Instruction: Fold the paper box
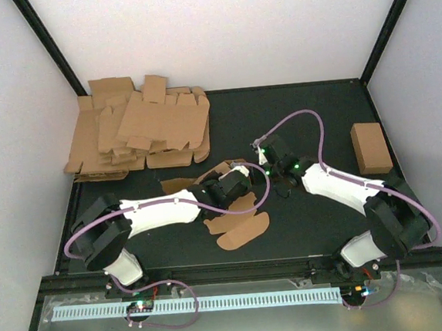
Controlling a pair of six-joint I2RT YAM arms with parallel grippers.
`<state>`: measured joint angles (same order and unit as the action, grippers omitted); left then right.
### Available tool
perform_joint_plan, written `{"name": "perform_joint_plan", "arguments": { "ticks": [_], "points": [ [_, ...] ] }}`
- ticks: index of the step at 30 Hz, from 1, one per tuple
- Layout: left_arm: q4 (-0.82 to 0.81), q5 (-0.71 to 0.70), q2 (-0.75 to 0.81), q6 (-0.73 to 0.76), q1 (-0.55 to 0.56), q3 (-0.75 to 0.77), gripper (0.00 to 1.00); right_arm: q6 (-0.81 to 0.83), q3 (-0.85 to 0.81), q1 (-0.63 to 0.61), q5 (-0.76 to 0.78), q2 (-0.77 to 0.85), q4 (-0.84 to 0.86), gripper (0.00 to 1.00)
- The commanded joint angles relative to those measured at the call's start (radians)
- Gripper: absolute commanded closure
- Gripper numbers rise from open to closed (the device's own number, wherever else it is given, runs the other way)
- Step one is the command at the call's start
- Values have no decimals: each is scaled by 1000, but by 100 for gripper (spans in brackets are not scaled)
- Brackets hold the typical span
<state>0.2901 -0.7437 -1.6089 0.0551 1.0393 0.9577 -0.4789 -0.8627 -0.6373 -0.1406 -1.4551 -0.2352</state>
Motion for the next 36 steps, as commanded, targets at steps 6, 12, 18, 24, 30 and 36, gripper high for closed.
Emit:
{"name": "perform_joint_plan", "arguments": {
  "ticks": [6,12,18,24,30,36],
  "points": [
    [34,151,33,-28,13,24,93,27,-33,-60,17,27,9,98],
    [80,213,44,-28,13,79,92,19,-53,-60,69,83,-75,98],
    [49,273,47,-31,13,84,92,-66,34,-61,23,168,-44,98],
    [44,310,50,-29,13,84,92,-123,62,-68,-39,192,-40,98],
    [47,340,53,-41,13,79,93,-139,89,-72,-38,197,-19,98],
    [48,369,60,-48,31,47,93,-158,159,-84,-24,208,43,98]
  ]
}}
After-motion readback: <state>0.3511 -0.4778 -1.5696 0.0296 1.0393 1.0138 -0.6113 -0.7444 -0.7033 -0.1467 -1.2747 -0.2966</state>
